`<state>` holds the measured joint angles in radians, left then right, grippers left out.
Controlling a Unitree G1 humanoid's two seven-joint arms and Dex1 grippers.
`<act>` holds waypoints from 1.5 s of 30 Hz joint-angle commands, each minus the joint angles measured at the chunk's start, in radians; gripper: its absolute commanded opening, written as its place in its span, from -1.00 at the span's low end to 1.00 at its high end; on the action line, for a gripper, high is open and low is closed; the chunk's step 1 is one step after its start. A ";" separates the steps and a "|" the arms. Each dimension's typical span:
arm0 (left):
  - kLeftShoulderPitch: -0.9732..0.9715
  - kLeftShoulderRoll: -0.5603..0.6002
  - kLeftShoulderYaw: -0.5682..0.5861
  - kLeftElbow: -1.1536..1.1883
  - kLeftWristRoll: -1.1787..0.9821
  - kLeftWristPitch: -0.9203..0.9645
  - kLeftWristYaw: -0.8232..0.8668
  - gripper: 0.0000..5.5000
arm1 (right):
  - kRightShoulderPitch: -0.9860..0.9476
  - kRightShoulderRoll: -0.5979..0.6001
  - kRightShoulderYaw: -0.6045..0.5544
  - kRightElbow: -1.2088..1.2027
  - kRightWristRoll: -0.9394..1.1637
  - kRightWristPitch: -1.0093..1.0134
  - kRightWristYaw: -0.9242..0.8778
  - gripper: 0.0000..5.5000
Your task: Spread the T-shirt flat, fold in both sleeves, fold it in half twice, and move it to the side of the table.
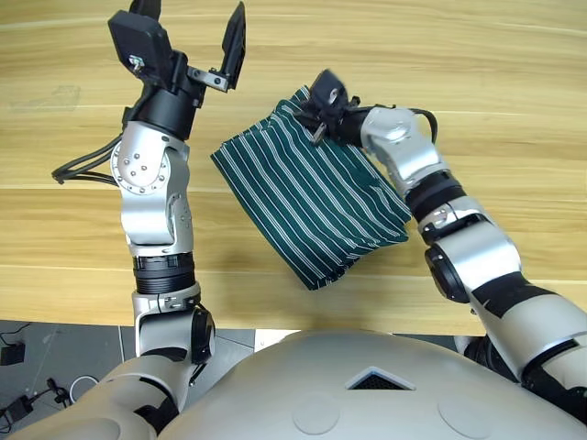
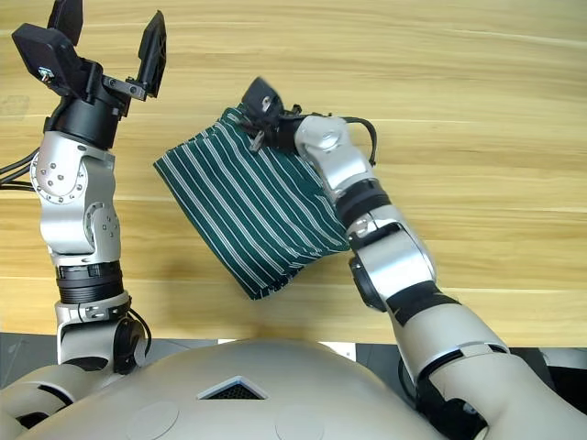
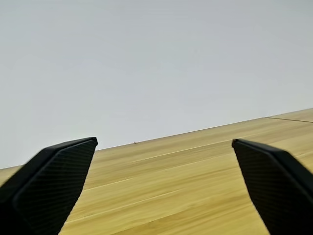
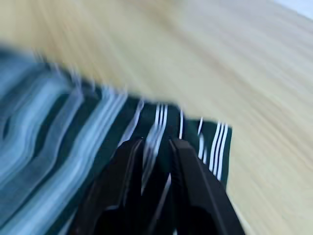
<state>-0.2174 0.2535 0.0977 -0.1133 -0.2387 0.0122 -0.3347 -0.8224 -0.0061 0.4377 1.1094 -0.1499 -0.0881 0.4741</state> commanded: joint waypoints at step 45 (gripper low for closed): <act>0.246 0.514 -0.275 -0.022 0.592 -0.522 -0.323 0.87 | 0.652 -0.749 -0.324 -0.625 0.098 -0.756 0.354 -0.39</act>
<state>0.0580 0.7376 -0.1339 -0.1670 0.2920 -0.4454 -0.6470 -0.1589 -0.7257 0.0919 0.4561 0.0104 -0.7712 0.8221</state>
